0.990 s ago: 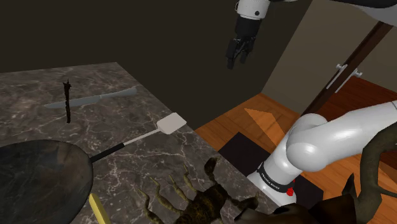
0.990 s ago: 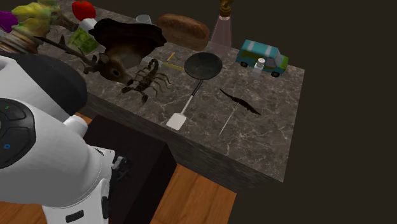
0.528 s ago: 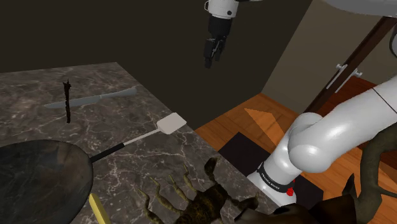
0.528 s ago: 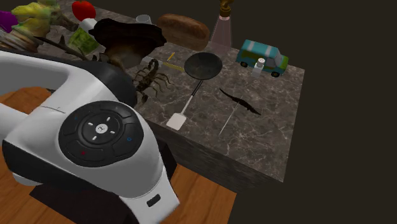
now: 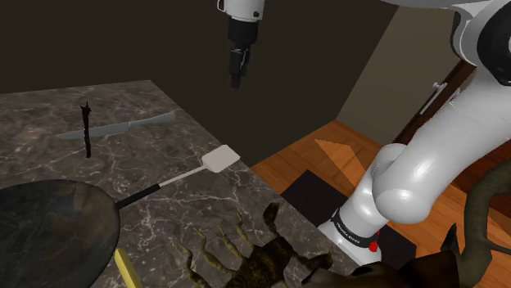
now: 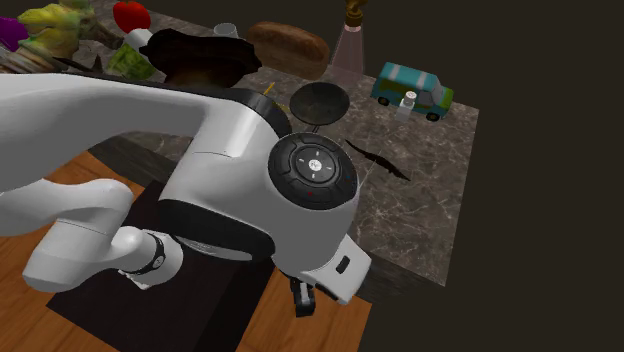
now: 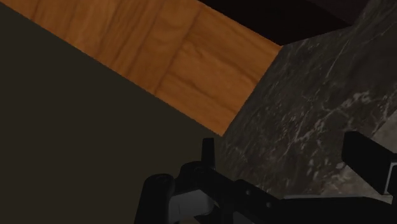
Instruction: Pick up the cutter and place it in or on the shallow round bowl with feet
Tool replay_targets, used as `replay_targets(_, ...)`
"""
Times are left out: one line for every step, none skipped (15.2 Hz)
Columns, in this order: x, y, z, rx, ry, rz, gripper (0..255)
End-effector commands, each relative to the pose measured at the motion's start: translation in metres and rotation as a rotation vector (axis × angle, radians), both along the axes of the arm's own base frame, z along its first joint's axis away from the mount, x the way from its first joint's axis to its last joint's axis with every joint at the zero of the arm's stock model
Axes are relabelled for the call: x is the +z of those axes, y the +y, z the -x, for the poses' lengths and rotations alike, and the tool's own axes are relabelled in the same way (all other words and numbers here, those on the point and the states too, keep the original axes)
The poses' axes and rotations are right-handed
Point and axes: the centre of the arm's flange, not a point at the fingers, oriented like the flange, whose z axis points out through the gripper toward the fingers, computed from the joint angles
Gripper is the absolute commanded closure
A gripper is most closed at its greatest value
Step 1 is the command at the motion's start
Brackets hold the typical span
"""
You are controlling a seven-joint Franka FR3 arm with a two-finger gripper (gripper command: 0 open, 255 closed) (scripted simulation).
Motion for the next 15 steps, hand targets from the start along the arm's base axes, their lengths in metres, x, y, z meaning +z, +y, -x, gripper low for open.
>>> replay_targets(-0.005, 0.02, -0.016, 0.076, 0.007, -0.007, 0)
replay_targets(-0.007, 0.031, -0.023, 0.113, 0.01, -0.01, 0)
replay_targets(-0.01, 0.043, -0.029, 0.15, 0.014, -0.013, 0)
replay_targets(-0.012, 0.054, -0.035, 0.186, 0.017, -0.017, 0)
replay_targets(-0.015, 0.066, -0.04, 0.223, 0.02, -0.02, 0)
replay_targets(-0.017, 0.078, -0.045, 0.26, 0.024, -0.023, 0)
replay_targets(-0.02, 0.09, -0.05, 0.297, 0.027, -0.026, 0)
replay_targets(-0.022, 0.102, -0.054, 0.333, 0.031, -0.03, 0)
replay_targets(-0.025, 0.114, -0.057, 0.37, 0.034, -0.033, 0)
replay_targets(-0.027, 0.127, -0.06, 0.407, 0.037, -0.036, 0)
replay_targets(-0.029, 0.14, -0.063, 0.444, 0.041, -0.039, 0)
replay_targets(-0.032, 0.152, -0.065, 0.48, 0.044, -0.043, 0)
replay_targets(-0.034, 0.165, -0.066, 0.517, 0.048, -0.046, 0)
replay_targets(-0.036, 0.178, -0.068, 0.554, 0.051, -0.049, 0)
replay_targets(-0.038, 0.191, -0.068, 0.591, 0.054, -0.052, 0)
